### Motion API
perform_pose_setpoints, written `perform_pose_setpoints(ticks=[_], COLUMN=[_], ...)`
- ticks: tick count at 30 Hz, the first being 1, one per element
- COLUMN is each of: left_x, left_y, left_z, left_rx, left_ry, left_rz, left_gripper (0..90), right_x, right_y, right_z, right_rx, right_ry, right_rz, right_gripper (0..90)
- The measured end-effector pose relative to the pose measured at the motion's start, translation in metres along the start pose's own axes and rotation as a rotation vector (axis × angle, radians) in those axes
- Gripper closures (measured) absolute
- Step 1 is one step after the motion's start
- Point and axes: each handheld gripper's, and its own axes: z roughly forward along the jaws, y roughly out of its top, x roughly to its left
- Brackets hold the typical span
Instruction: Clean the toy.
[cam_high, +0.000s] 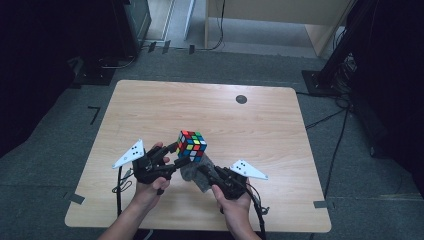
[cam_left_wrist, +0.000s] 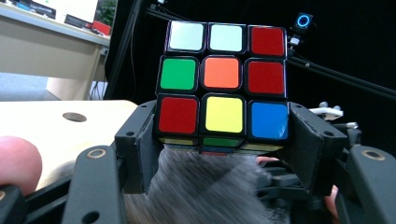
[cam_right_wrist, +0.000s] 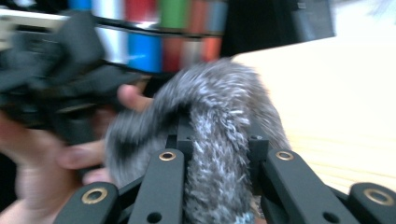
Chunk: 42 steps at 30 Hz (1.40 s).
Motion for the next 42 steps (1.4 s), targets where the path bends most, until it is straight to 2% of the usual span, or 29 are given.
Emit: perform_pose_setpoints(ticks=[2,4,6,7,9,12,15,17,18,23,27,30,32,35,39,42], left_x=[-0.001,-0.003,-0.005,-0.006,-0.006,-0.002,0.006,0.011,0.013,0.024,0.033,0.039,0.043,0.047,0.051,0.054], left_y=[-0.002,-0.005,-0.008,-0.009,-0.008,-0.003,0.001,0.003,0.003,-0.003,-0.009,-0.015,-0.02,-0.028,-0.035,-0.04], left_z=[0.003,0.007,0.009,0.01,0.009,0.003,-0.002,-0.004,-0.005,-0.003,0.002,0.008,0.012,0.018,0.024,0.028], left_rx=[0.014,0.045,0.07,0.072,0.063,0.053,0.075,0.091,0.101,0.198,0.285,0.373,0.44,0.516,0.584,0.61], left_ry=[0.001,0.014,0.018,0.023,0.032,0.058,0.131,0.184,0.216,0.379,0.468,0.514,0.544,0.585,0.615,0.624], left_rz=[0.003,0.025,0.041,0.051,0.062,0.066,0.086,0.097,0.113,0.183,0.198,0.209,0.221,0.228,0.241,0.241], left_gripper=[34.5,34.5,34.5,34.5,34.5,34.5,34.5,34.5,34.4,34.4,34.4,34.4,34.4,34.3,34.3,34.2], right_x=[0.002,0.011,0.022,0.024,0.019,0.002,-0.014,-0.025,-0.028,-0.043,-0.058,-0.067,-0.069,-0.069,-0.068,-0.067], right_y=[-0.001,-0.004,-0.005,-0.003,0.001,0.004,0.009,0.015,0.017,0.026,0.026,0.022,0.021,0.02,0.018,0.017], right_z=[0.003,0.008,0.01,0.009,0.006,0.0,-0.01,-0.018,-0.021,-0.031,-0.033,-0.031,-0.03,-0.028,-0.026,-0.025], right_rx=[0.037,0.082,0.084,0.071,0.051,0.041,0.014,-0.014,-0.025,-0.041,-0.009,0.02,0.032,0.039,0.053,0.057], right_ry=[0.01,0.067,0.091,0.094,0.069,0.012,-0.125,-0.169,-0.197,-0.282,-0.352,-0.373,-0.371,-0.364,-0.358,-0.357], right_rz=[-0.017,-0.063,-0.11,-0.116,-0.098,-0.055,-0.118,-0.113,-0.13,-0.203,-0.233,-0.217,-0.218,-0.226,-0.239,-0.245], right_gripper=[75.9,75.5,75.5,75.6,75.7,75.7,75.8,75.7,75.7,75.0,74.7,74.5,74.2,74.1,74.1,74.1])
